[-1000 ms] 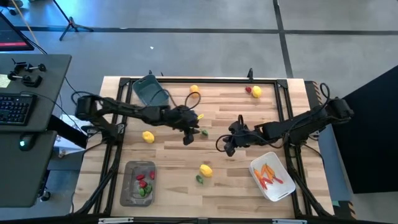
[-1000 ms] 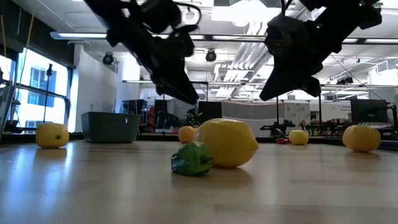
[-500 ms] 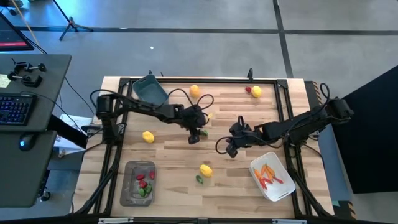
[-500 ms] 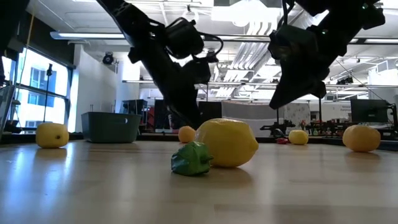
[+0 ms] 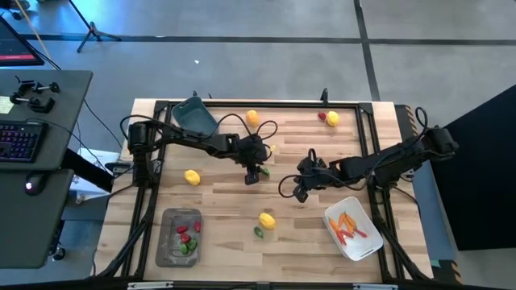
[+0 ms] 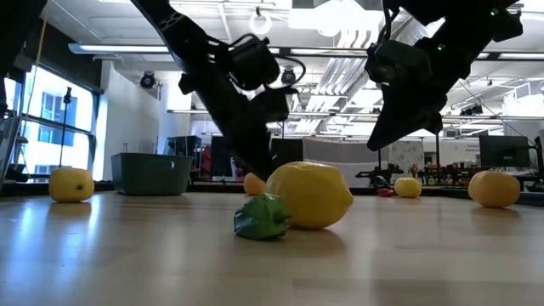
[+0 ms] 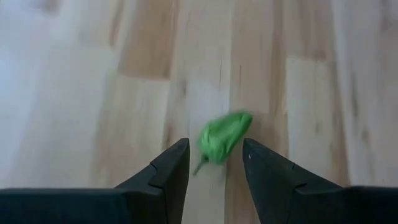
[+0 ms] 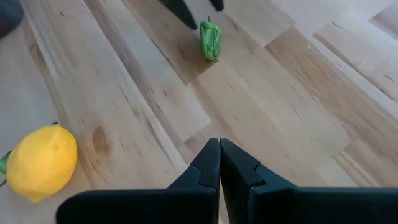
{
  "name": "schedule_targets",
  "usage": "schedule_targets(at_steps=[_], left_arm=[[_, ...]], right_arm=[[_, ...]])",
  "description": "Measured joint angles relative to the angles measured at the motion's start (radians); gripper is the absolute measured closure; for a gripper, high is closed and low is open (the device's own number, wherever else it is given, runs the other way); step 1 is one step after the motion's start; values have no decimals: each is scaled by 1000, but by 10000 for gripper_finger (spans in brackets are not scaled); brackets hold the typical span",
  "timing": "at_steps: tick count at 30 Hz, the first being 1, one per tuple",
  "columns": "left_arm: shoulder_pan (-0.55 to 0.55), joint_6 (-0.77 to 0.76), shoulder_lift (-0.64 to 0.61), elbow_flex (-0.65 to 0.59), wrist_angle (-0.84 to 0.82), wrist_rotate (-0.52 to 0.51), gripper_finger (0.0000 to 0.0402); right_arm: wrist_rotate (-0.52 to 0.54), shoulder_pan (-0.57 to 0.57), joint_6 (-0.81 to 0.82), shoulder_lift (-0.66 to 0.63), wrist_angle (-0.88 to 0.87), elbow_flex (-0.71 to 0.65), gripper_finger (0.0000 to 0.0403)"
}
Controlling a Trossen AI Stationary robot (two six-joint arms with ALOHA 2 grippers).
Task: Sort produce into baskets
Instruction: Put the green chili pepper into the black bin
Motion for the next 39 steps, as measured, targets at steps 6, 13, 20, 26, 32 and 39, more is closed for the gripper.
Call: schedule_targets(at_steps=[6, 13, 20, 26, 32, 39], left_arm=[[0, 2, 26, -1, 0, 5, 266], [0, 14, 33, 0, 15, 2, 274], [4, 50, 33, -1, 85, 5, 363], [18, 27, 33, -1, 84, 23, 395], [9, 14, 17, -1, 47, 79, 401], [-45, 25, -150, -1, -110, 86, 401]], right_arm=[[-1, 0, 0, 0, -3, 0, 403], [-2, 0, 0, 0, -5, 0, 403], [-2, 0, -8, 0, -5, 0, 403], [-3, 0, -8, 0, -5, 0, 403], [-3, 0, -19, 0, -5, 0, 403], [-3, 0, -27, 0, -2, 0, 403]])
